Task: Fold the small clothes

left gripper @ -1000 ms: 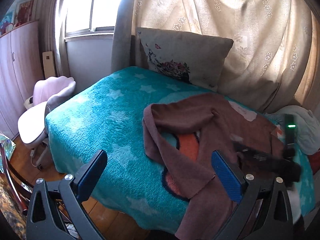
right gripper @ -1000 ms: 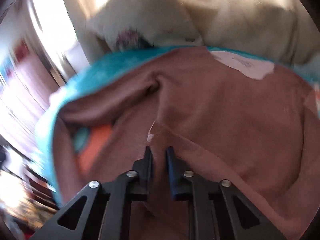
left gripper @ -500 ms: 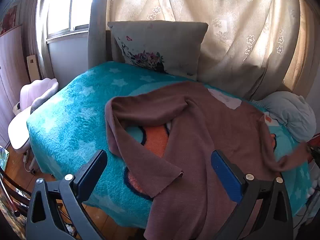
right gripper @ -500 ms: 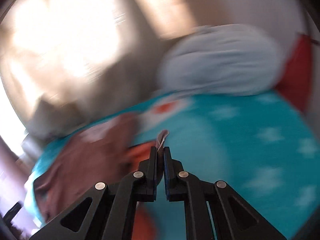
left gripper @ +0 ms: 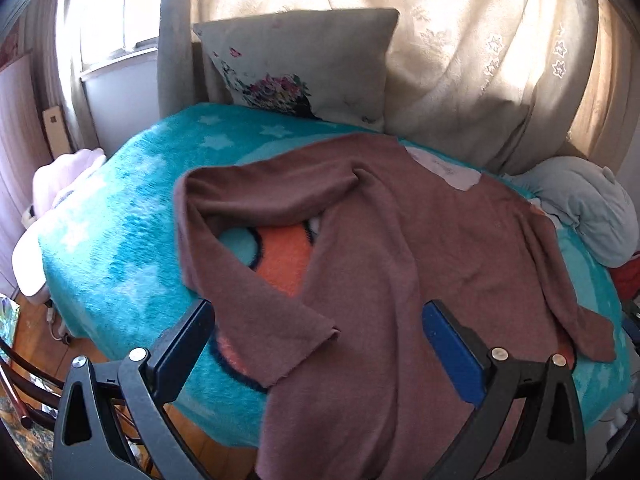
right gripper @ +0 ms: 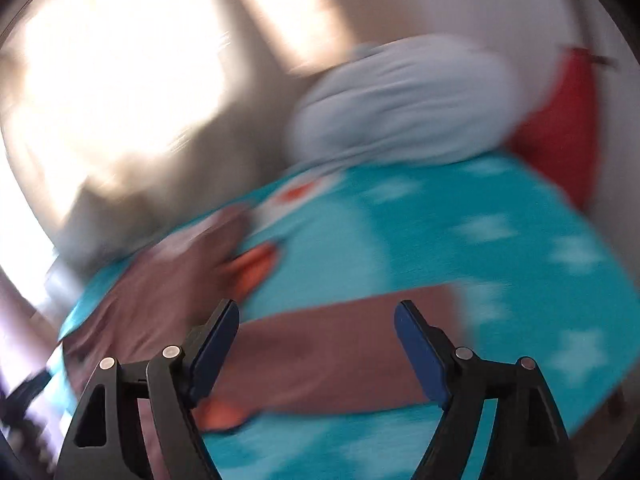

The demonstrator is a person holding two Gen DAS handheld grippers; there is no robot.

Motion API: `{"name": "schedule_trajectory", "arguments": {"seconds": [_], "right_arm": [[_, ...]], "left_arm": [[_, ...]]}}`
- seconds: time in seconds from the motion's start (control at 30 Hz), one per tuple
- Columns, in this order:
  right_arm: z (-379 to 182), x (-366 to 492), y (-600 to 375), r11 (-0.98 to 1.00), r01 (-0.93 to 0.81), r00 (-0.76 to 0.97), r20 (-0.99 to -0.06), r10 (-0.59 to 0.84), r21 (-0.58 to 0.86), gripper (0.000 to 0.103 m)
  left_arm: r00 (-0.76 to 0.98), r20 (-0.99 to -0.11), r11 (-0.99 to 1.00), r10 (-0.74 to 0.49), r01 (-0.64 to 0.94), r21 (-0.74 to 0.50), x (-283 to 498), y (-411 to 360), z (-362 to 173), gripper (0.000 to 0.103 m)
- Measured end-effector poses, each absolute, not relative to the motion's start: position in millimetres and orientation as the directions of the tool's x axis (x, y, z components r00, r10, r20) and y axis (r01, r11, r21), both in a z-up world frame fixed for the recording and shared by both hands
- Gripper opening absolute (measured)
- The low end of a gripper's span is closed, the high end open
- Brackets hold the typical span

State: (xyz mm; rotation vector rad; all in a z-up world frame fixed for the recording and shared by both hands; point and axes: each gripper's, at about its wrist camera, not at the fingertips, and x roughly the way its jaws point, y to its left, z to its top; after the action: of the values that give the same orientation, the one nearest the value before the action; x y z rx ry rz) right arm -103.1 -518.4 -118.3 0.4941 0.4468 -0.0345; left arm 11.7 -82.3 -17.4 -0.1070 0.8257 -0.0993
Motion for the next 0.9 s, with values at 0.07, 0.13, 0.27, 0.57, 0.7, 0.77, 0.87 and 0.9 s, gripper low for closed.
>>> {"name": "schedule_trajectory", "arguments": {"seconds": [0.07,0.13,0.27,0.57,0.7,0.77,0.87,0.9], "right_arm": [[-113.1,-86.2,-501.3,0.908,0.073,0.894,-0.431,0.124,0.414,0.085],[-117.8,-69.7,-487.2,0.932,0.07,0.866,-0.486,0.12,0.355,0.084],[-146.3,-50.2,-489.1,0.973,0.121,0.81,-0.587,0.016,0.195,0.084],[-162.6,-29.9,-463.5,0.992,-0.048,0.773,-0.625,0.11,0.115,0.01],[-150.7,-38.5,-479.4,0.995,0.086,0.792,-0.61,-0.032,0.06,0.006],[-139.6,-51.5,-507.7,0.975,0.217,0.796,-0.587,-0.149,0.048,0.006],[-132.6,-67.9,-558.9,0.905,0.424,0.741,-0.585,-0.331,0.025,0.006],[-132.7,-70.0,-573.2,0.876,0.483,0.709,-0.588,-0.389,0.003,0.006]], "left_arm": [[0.668,-0.728,0.987,-0.154,0.065,-0.148,8.2,-86.6,-17.0,0.103],[0.68,-0.716,0.986,-0.159,0.079,-0.144,1.2,-88.4,-13.8,0.103],[0.69,-0.713,0.992,-0.128,0.076,-0.105,-1.3,-87.7,-16.2,0.103],[0.641,-0.752,0.987,-0.157,0.083,-0.135,8.1,-94.3,-28.9,0.103],[0.648,-0.747,0.987,-0.147,0.047,-0.153,11.5,-81.4,-27.0,0.103],[0.662,-0.737,0.988,-0.136,0.039,-0.148,10.7,-75.0,-24.1,0.103],[0.675,-0.728,0.989,-0.124,0.028,-0.143,10.2,-67.0,-22.0,0.103],[0.677,-0.726,0.99,-0.119,0.021,-0.142,10.0,-63.3,-22.5,0.103]]}}
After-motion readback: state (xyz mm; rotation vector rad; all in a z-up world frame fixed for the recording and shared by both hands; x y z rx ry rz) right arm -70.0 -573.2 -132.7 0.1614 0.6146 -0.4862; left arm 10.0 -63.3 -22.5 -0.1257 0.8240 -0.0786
